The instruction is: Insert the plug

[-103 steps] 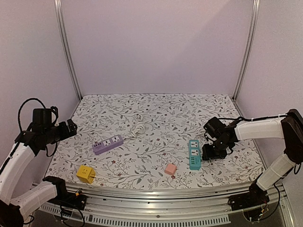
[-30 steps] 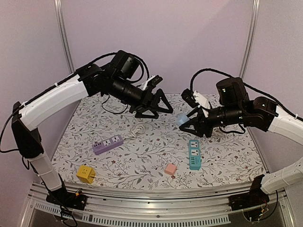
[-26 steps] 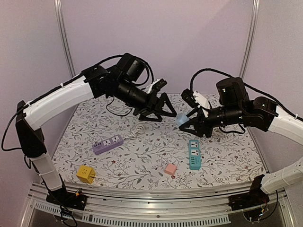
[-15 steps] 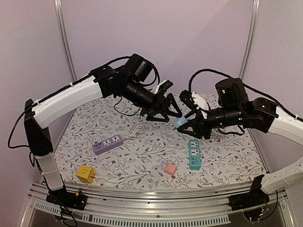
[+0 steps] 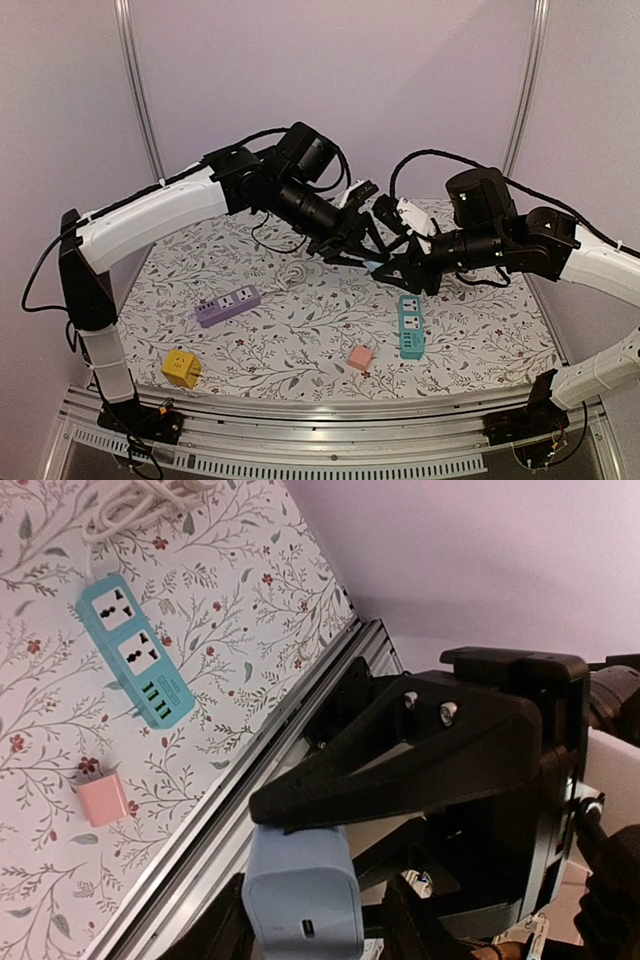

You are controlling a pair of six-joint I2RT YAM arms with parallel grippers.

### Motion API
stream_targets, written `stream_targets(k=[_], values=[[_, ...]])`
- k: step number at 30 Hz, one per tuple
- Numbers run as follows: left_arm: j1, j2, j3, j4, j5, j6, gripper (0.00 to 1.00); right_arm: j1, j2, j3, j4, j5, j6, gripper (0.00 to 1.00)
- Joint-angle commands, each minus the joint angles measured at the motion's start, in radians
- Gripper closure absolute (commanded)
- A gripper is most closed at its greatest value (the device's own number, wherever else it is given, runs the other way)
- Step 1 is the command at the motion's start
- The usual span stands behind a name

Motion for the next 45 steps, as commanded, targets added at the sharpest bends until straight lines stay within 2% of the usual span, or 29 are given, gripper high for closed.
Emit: stream_targets(k=[1, 6, 9, 10, 11, 12, 13, 14, 16, 18, 19, 32, 42, 45], values=[[-0.015, 0.024, 0.001, 0.017, 0.008, -0.003, 0.64, 0.009, 0.005, 0.032, 0.015, 0.019, -0.017, 1.00], [-0.015, 0.026, -0.002, 0.028, 0.005, -0.009, 0.81, 0.009, 0.004, 0.025, 0.033, 0.000, -0.021, 1.00], [-0.014, 0.023, -0.006, 0.041, 0.011, -0.017, 1.00, 0.009, -0.010, 0.007, 0.065, -0.014, -0.016, 1.00], [-0.014, 0.021, -0.008, 0.046, 0.011, -0.019, 1.00, 0.009, -0.019, -0.002, 0.079, -0.013, -0.013, 1.00], [-0.015, 0.017, -0.011, 0.052, 0.013, -0.022, 1.00, 0.009, -0.023, -0.006, 0.082, -0.001, -0.006, 0.96], [-0.016, 0.011, -0.012, 0.055, 0.011, -0.023, 1.00, 0.008, -0.025, -0.004, 0.080, 0.011, 0.005, 0.84], [-0.016, 0.004, -0.015, 0.055, 0.004, -0.021, 1.00, 0.008, -0.024, 0.000, 0.071, 0.025, 0.012, 0.63], [-0.015, -0.005, -0.017, 0.050, -0.004, -0.018, 1.00, 0.009, -0.021, 0.002, 0.063, 0.043, 0.022, 0.47], [-0.013, -0.025, -0.023, 0.025, -0.032, -0.002, 1.00, 0.009, -0.019, -0.002, 0.053, 0.065, 0.031, 0.29], [-0.010, -0.056, -0.041, 0.001, -0.065, 0.016, 1.00, 0.009, -0.031, -0.016, 0.051, 0.082, 0.024, 0.04], [-0.006, -0.071, -0.052, -0.014, -0.082, 0.026, 1.00, 0.009, -0.039, -0.022, 0.047, 0.090, 0.021, 0.02], [0.027, -0.221, -0.075, -0.325, -0.487, 0.322, 1.00, 0.008, -0.193, -0.140, -0.029, 0.120, -0.037, 0.01], [0.029, -0.237, -0.089, -0.500, -0.713, 0.794, 1.00, 0.008, -0.186, -0.152, -0.057, 0.131, -0.040, 0.01], [0.052, -0.254, -0.123, -0.520, -0.721, 0.911, 1.00, 0.009, -0.180, -0.156, -0.061, 0.129, -0.042, 0.01]])
